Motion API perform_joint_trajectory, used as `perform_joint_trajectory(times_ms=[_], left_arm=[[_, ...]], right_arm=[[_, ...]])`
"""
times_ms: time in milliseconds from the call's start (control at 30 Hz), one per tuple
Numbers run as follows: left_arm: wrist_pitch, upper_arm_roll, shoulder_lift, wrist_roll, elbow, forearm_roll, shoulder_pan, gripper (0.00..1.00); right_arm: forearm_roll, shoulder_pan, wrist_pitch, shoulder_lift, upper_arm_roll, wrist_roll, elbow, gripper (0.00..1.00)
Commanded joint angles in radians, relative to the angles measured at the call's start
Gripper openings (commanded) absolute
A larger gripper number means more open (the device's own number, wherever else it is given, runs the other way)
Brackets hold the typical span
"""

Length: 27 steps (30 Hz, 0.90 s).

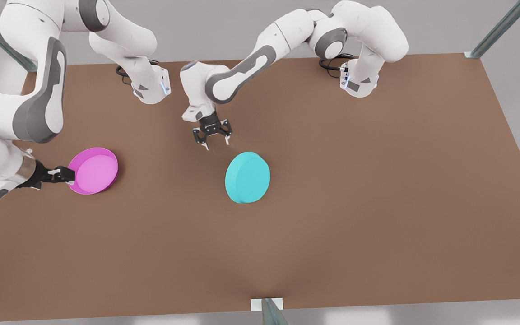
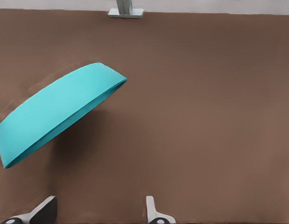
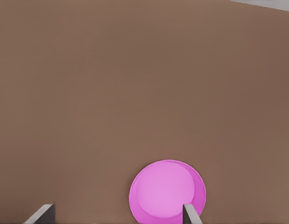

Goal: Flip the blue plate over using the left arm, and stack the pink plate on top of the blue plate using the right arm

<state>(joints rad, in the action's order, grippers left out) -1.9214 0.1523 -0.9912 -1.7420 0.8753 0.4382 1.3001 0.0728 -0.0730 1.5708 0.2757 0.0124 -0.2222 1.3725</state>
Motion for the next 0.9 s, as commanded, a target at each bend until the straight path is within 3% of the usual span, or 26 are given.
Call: perform_joint_trajectory(times_ms=[0, 33, 100, 167, 267, 367, 433, 467, 500, 533, 733, 867], left_arm=[[-0.002, 0.000, 0.006, -0.049, -0.021, -0.177, -0.005, 1.00], [0.010, 0.010, 0.072, -0.131, -0.065, -0.265, -0.022, 1.00], [0.048, -0.002, 0.207, -0.090, -0.053, -0.407, -0.194, 1.00], [0.257, 0.003, 0.269, 0.362, -0.053, -0.628, -0.410, 1.00], [0.637, 0.041, 0.348, 1.150, -0.052, -0.681, -0.734, 1.00], [0.720, 0.360, 0.394, 1.697, 0.037, -0.685, -0.786, 1.00], [0.722, 0.437, 0.421, 1.736, 0.050, -0.678, -0.798, 1.00], [0.714, 0.298, 0.466, 1.728, 0.065, -0.641, -0.929, 1.00], [0.652, 0.009, 0.555, 1.716, 0.155, -0.440, -1.087, 1.00], [0.549, -0.197, 0.641, 1.701, 0.289, -0.345, -1.220, 1.00], [0.547, -0.232, 0.643, 1.699, 0.314, -0.334, -1.248, 1.00], [0.588, -0.229, 0.628, 1.691, 0.317, -0.331, -1.243, 1.00]], right_arm=[[0.002, 0.002, 0.001, -0.003, 0.001, 0.000, 0.005, 1.00], [0.012, 0.001, 0.003, -0.009, 0.001, -0.002, 0.014, 1.00], [0.015, -0.030, 0.066, -0.038, 0.000, -0.037, 0.083, 1.00], [-0.027, -0.047, 0.103, -0.036, 0.000, -0.046, 0.152, 1.00], [-0.109, -0.063, 0.282, -0.081, 0.009, -0.086, 0.336, 1.00], [-0.212, -0.159, 0.370, -0.076, 0.012, -0.295, 0.439, 1.00], [-0.225, -0.225, 0.396, -0.066, 0.012, -0.344, 0.467, 1.00], [-0.268, -0.269, 0.396, -0.067, 0.012, -0.424, 0.514, 1.00], [-0.283, -0.306, 0.396, -0.067, 0.012, -0.460, 0.543, 1.00], [-0.298, -0.323, 0.396, -0.066, 0.026, -0.509, 0.565, 1.00], [-0.306, -0.324, 0.521, 0.077, 0.189, -0.712, 0.571, 1.00], [-0.421, -0.324, 0.591, 0.209, 0.228, -0.845, 0.556, 1.00]])
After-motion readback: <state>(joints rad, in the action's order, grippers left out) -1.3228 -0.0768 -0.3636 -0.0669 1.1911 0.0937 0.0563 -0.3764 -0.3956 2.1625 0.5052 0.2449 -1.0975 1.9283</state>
